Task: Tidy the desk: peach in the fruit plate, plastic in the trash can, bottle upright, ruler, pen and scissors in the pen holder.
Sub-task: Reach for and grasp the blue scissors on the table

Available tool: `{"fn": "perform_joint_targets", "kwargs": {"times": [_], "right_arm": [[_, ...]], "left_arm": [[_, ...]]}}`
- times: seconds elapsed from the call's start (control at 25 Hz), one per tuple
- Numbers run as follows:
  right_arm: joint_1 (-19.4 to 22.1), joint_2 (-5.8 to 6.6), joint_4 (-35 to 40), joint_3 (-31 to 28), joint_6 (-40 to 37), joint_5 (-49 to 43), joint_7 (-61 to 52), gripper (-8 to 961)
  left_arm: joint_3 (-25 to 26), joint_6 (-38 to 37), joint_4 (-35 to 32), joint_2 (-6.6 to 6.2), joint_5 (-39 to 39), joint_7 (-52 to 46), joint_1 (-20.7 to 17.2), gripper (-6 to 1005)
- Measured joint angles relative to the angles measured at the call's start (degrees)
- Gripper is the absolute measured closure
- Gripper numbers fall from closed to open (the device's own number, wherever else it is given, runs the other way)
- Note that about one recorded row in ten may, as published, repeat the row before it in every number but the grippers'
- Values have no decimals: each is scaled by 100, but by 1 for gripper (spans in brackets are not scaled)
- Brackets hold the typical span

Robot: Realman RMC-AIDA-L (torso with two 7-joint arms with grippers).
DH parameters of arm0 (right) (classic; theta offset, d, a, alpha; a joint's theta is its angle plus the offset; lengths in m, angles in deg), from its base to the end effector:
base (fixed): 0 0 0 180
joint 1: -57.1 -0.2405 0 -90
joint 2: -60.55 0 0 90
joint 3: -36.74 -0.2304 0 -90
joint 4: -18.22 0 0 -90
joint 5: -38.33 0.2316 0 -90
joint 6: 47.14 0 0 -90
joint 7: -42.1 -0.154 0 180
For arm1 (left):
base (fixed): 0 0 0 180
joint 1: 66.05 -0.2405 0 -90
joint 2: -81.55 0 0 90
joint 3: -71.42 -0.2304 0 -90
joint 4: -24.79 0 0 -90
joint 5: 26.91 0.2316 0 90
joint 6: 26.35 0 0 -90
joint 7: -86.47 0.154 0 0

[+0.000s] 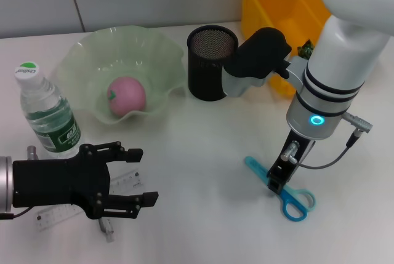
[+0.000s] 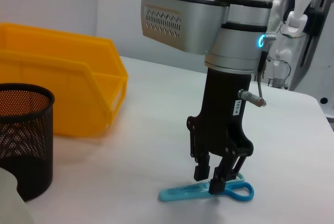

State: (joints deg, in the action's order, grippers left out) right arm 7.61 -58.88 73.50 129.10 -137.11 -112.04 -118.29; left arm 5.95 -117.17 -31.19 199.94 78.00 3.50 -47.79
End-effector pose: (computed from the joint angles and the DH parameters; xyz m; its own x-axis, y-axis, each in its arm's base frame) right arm 0.1571 0.3547 -0.0620 0.5292 -0.6988 0.4813 -0.5519 -0.7143 -0.4303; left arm -0.2303 0.3019 -0.0034 0.9013 0.2306 0.3667 0.2735 -0.9594 -0.0688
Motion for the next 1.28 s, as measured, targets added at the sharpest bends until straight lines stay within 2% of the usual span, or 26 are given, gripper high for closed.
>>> {"fn": "perform_joint_targets", "kwargs": {"times": [1.28], "right_arm": [[26,-7,15,142,7,-128,-43,691]], "left_arm": [[0,4,9,0,-24,-16,20,134]]}}
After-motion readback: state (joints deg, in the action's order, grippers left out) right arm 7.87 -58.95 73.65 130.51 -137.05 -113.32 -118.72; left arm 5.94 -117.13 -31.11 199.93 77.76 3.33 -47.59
